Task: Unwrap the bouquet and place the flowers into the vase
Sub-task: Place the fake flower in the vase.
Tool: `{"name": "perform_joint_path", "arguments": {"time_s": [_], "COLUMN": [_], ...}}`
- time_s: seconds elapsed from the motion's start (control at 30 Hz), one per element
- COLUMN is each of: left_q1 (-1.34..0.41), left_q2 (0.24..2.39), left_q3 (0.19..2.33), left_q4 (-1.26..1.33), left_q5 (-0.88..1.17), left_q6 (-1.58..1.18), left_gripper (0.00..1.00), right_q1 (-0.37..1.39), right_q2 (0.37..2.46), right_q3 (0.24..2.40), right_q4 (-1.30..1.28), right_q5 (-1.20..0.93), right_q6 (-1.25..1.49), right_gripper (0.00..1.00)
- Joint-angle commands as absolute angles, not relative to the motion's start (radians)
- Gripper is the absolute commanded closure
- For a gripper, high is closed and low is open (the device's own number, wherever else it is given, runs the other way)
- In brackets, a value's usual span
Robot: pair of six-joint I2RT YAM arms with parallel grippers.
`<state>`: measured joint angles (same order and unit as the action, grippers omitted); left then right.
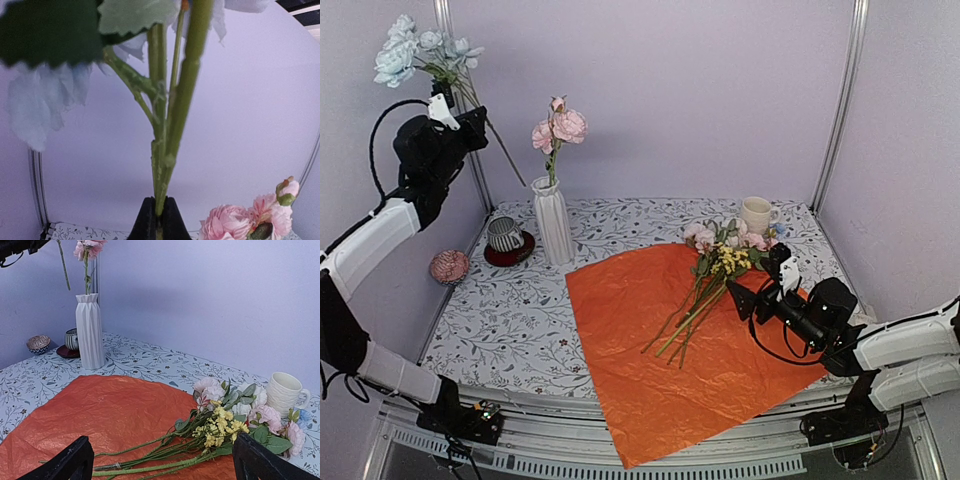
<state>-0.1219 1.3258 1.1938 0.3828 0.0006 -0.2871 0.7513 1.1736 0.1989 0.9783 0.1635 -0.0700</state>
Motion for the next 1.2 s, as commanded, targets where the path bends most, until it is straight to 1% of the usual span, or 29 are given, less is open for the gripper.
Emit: {"name": "perform_joint_path", "arguments": {"time_s": [0.0,0.33,0.63,0.83,1.17], "left_q1": [-0.108,-0.107,-0.117,-0.159,-0.173], "left_q2": [1.369,1.486,1.552,1.568,1.614], "left_q3": [1.264,1.315,1.243,1.172,1.165], "left_q4": [0.456,0.501,0.504,0.493,0.423], "left_q5": [0.033,0.136,0.171,0.155,0.167], "left_q6": [-0.281,-0.305,-0.302,-0.238,-0.231], "left_gripper": [1.0,1.0,1.0,1.0,1.0], "right_q1": [0.747,0.747,0.748,0.748,0.748], "right_q2": [1.186,1.193,1.214,1.219,1.23], "right_q3": [0.22,0.229,0.244,0.251,0.257], "right_q4": [0.999,0.988,0.981,0.973,0.966], "right_q5": [0.135,0.119,0.104,0.103,0.099], "right_q6": [-0.084,-0.091,-0.084,-0.083,-0.086], "right_gripper": [0.01,0.01,0.01,0.01,0.01]}}
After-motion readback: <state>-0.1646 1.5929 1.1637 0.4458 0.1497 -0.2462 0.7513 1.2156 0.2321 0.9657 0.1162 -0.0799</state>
